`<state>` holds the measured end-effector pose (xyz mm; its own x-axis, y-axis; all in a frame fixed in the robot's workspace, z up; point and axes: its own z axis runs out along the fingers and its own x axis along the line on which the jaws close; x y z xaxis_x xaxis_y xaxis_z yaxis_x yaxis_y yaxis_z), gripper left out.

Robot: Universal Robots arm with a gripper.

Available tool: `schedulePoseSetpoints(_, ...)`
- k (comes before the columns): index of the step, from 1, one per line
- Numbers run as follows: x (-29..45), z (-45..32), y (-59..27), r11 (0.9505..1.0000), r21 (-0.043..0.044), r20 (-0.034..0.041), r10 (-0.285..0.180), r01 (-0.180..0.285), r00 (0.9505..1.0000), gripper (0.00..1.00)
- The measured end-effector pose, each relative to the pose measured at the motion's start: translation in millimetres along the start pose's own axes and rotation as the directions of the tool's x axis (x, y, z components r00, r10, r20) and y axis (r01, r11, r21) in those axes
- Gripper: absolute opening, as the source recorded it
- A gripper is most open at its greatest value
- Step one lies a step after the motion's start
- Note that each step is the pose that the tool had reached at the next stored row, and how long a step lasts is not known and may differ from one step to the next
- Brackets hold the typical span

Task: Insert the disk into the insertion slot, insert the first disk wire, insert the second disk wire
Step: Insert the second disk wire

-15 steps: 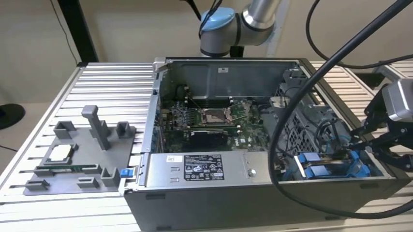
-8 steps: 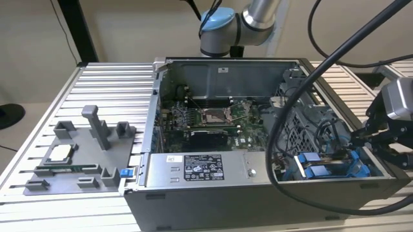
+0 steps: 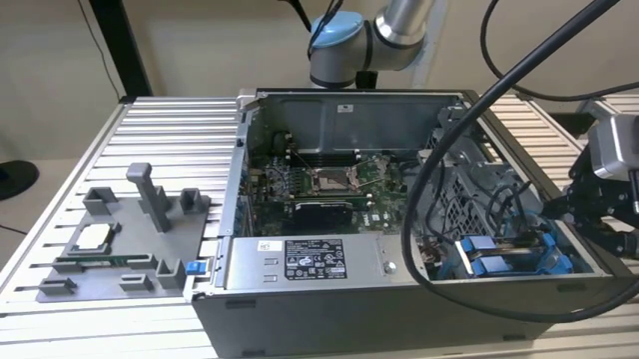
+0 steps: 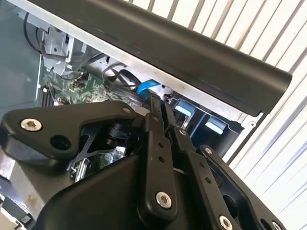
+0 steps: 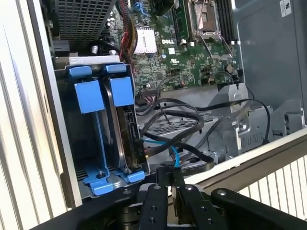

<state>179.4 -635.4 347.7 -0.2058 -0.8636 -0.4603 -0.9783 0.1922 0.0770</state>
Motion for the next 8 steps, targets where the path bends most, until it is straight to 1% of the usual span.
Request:
schedulePoseSetpoints(4,-1.7,-4.7,4.0,0.9998,0.0052,0.0169,0.017,-0.017,0.9997,0.00)
schedulePoseSetpoints(8,-3.8,-10.6,8.4,0.9996,0.0073,0.0333,0.028,-0.028,0.9991,0.00)
